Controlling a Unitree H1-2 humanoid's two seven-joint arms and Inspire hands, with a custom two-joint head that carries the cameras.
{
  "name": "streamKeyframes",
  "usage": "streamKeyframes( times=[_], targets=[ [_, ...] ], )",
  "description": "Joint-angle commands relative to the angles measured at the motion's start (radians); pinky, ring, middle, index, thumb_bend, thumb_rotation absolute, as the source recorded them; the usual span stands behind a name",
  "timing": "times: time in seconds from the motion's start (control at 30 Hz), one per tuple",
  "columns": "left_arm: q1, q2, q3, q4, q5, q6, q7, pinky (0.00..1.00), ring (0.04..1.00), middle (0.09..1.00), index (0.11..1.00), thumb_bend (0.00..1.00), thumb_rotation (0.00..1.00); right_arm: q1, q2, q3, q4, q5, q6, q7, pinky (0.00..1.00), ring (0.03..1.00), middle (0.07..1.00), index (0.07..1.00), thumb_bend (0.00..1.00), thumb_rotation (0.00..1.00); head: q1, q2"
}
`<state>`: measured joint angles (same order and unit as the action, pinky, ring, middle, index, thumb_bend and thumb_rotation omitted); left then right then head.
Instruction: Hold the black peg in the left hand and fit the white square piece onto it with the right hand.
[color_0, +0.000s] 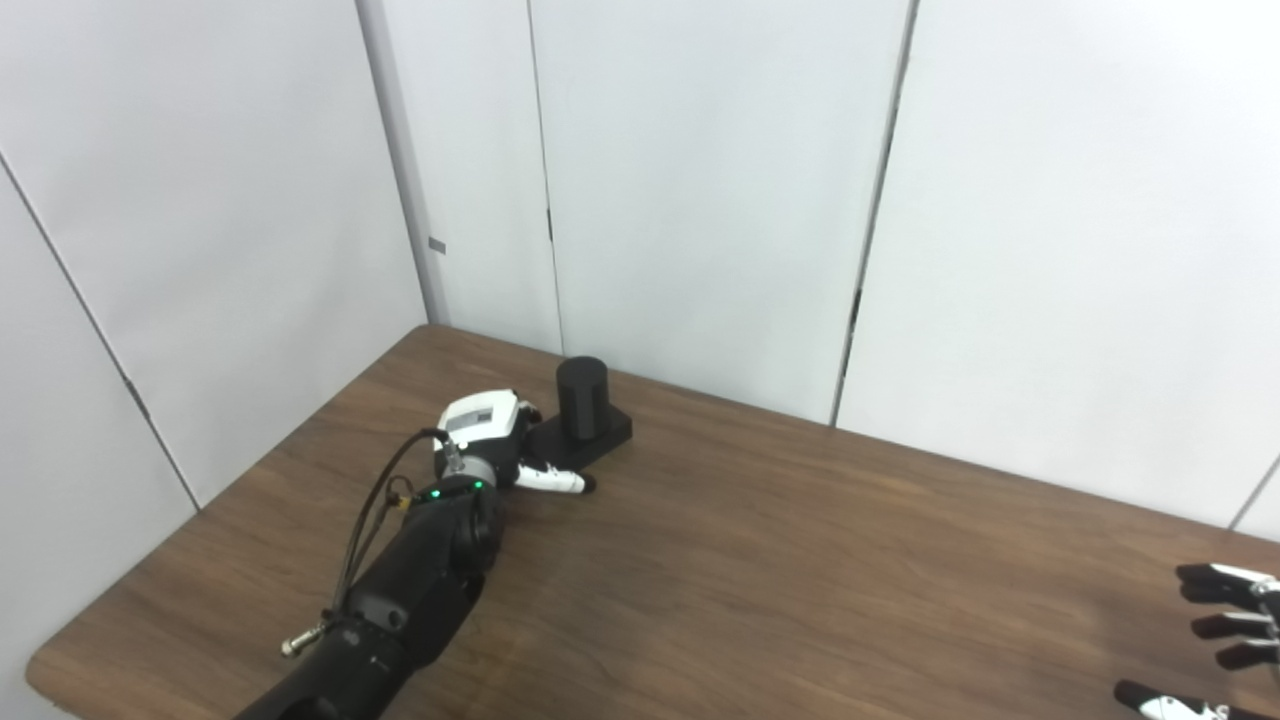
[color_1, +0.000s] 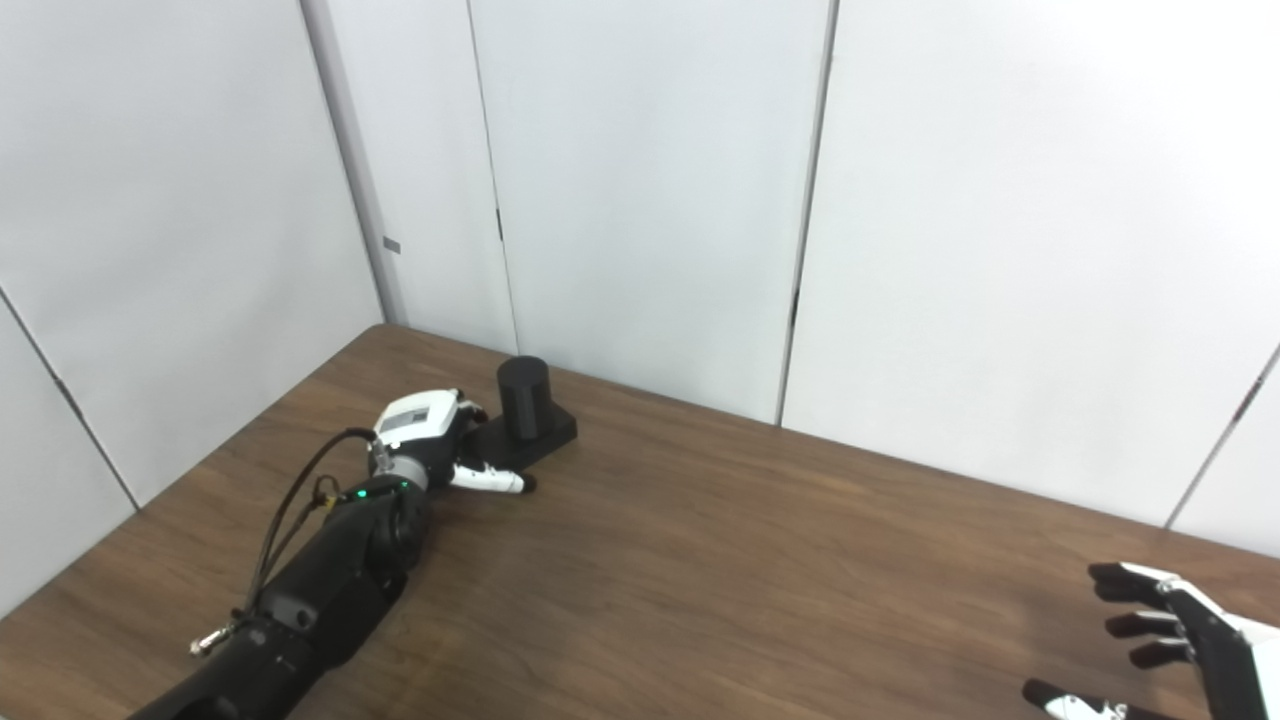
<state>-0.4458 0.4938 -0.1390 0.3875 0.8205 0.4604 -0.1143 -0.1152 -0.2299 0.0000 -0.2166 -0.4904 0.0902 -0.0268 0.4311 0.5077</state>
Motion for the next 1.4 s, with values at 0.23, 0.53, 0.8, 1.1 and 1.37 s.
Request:
streamKeyframes(
  times=[0.23, 0.53, 0.8, 1.1, 1.37],
  targets=[
    [-0.070, 0.044, -0.029, 0.053, -0.019, -0.018, 0.046, 0.98, 1.000, 1.000, 0.797, 1.00, 0.62, -0.022, -0.008, -0.011, -0.047, 0.005, -0.004, -0.003, 0.49, 0.599, 0.678, 0.682, 0.73, 0.00, -0.005, 0.008],
    [-0.076, 0.064, -0.056, 0.107, -0.077, -0.104, 0.048, 0.88, 0.994, 0.968, 0.660, 0.85, 0.51, -0.016, -0.006, -0.011, -0.054, 0.015, -0.013, -0.006, 0.48, 0.600, 0.685, 0.677, 0.70, 0.00, -0.011, 0.017],
    [-0.055, 0.081, -0.106, 0.099, -0.114, -0.154, 0.007, 0.81, 0.906, 0.843, 0.486, 0.52, 0.08, -0.016, -0.012, -0.012, -0.059, 0.012, -0.004, -0.002, 0.48, 0.598, 0.679, 0.676, 0.68, 0.00, -0.009, 0.022],
    [-0.030, 0.067, -0.122, 0.067, -0.179, -0.266, 0.013, 0.92, 0.921, 0.858, 0.483, 0.52, 0.07, -0.025, -0.010, -0.009, -0.047, 0.009, -0.008, -0.007, 0.48, 0.595, 0.678, 0.677, 0.67, 0.00, -0.017, 0.023],
    [-0.005, 0.063, -0.176, 0.026, -0.206, -0.388, -0.002, 1.00, 0.971, 0.873, 0.491, 0.52, 0.07, -0.026, -0.001, -0.006, -0.053, -0.009, 0.001, -0.012, 0.49, 0.587, 0.670, 0.675, 0.68, 0.00, -0.044, 0.030]
  ],
)
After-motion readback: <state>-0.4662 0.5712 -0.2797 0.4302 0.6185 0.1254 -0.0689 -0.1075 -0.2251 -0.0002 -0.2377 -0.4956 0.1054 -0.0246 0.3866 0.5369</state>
